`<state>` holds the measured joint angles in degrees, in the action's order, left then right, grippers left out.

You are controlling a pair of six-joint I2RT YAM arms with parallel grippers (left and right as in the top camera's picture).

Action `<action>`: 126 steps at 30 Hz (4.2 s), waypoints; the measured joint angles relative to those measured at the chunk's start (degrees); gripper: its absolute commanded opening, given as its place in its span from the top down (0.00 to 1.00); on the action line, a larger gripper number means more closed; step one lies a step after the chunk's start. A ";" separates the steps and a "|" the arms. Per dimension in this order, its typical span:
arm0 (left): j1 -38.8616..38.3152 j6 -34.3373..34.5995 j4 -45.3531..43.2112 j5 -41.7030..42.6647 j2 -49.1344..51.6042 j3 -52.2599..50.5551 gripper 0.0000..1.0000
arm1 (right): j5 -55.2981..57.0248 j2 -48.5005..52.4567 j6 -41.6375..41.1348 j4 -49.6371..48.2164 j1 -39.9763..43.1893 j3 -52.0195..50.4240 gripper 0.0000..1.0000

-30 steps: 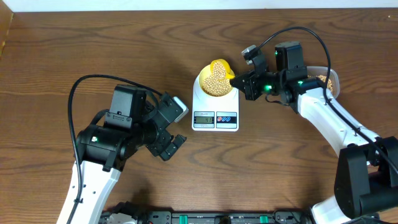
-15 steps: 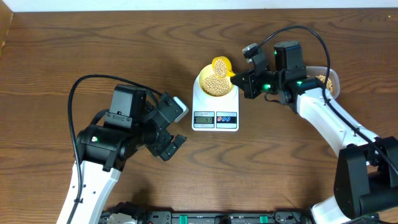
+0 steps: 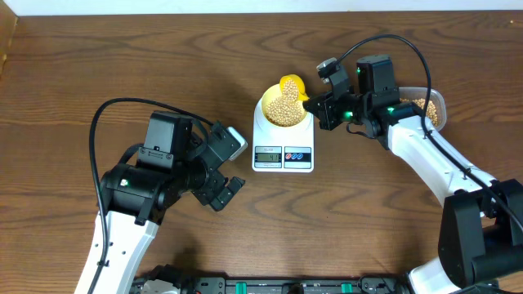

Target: Scoop item into bowl and weigh 50g on scale

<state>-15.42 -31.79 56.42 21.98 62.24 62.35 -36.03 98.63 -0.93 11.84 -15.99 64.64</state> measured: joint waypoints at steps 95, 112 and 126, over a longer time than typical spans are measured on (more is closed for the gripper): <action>0.00 0.00 0.00 0.00 0.00 0.00 0.03 | -6.99 0.00 -0.07 1.81 2.91 0.00 0.99; 0.00 0.00 0.00 0.02 0.00 0.00 0.03 | -15.96 0.00 -8.48 -6.93 11.21 0.00 0.99; 0.00 0.00 0.00 0.00 0.00 0.00 0.03 | -24.24 0.00 -14.58 -7.21 23.28 0.00 0.99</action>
<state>-15.42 -31.79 56.42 21.98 62.24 62.35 -60.27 98.63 -15.51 4.62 7.29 64.64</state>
